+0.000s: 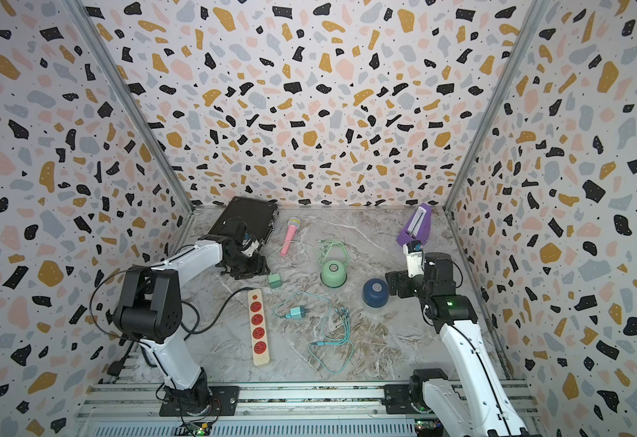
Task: Charge the cordless meat grinders
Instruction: Pick up the plug from the center of the board.
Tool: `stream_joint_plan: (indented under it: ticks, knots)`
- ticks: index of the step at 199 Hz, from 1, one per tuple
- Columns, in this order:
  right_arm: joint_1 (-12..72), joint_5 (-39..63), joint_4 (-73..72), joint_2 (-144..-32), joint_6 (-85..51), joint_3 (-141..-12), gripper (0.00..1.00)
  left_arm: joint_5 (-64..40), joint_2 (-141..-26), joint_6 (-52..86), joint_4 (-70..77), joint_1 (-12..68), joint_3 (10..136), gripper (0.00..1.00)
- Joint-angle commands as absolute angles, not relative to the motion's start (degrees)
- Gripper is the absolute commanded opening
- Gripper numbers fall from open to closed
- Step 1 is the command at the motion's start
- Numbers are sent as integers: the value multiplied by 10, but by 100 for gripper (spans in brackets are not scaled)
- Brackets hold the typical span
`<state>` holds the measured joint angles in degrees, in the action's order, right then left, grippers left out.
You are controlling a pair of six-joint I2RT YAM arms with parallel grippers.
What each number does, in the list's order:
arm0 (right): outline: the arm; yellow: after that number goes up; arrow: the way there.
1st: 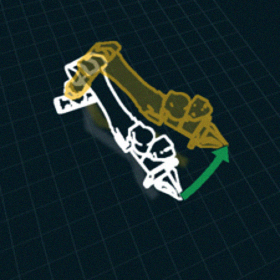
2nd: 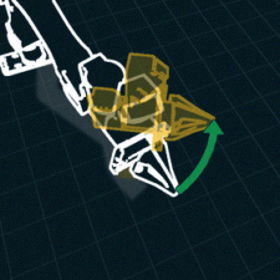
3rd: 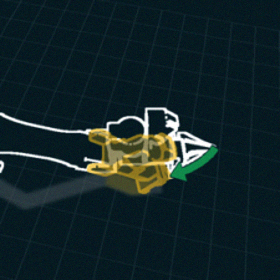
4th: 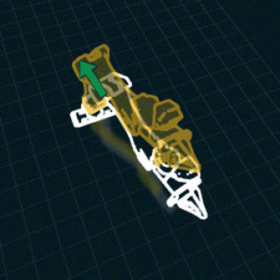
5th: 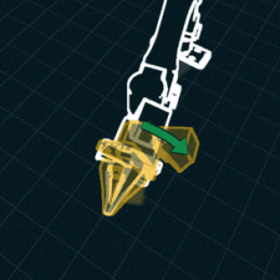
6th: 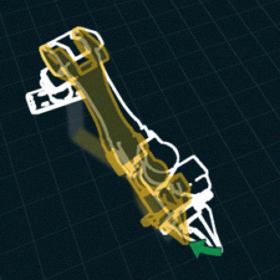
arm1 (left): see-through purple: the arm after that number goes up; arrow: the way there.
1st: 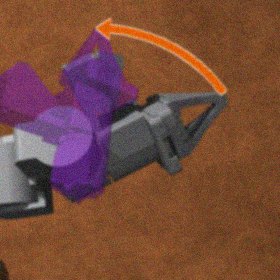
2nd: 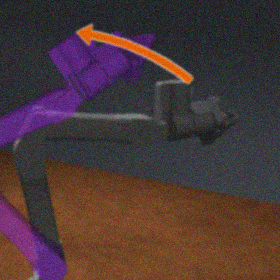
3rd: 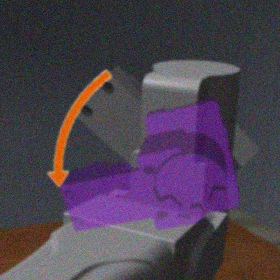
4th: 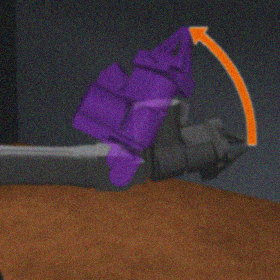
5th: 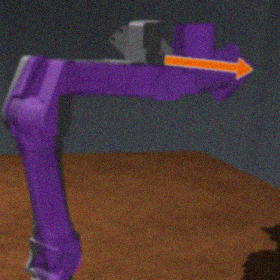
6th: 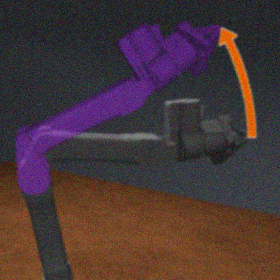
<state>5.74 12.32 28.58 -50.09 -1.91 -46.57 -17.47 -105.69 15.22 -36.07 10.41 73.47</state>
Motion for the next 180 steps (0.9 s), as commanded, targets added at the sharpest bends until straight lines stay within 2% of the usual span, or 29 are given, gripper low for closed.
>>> stream_joint_plan:
  ticks: [1, 71, 111, 125, 180]
  knots:
    - [87, 113, 325, -490, -22, -496, 90, -169, -1074, 196, -362, 113, 762, 65]
    - [246, 39, 319, -550, -23, -534, 88, -144, -1155, 220, -373, 127, 802, 40]
    - [336, 41, 275, -619, -27, -554, 86, -153, -1163, 233, -375, 129, 807, 8]
    - [365, 46, 269, -654, -23, -574, 86, -156, -1152, 247, -381, 130, 803, 1]
    - [410, 77, 170, -763, -37, -591, 87, -141, -1032, 385, -378, 153, 759, 0]
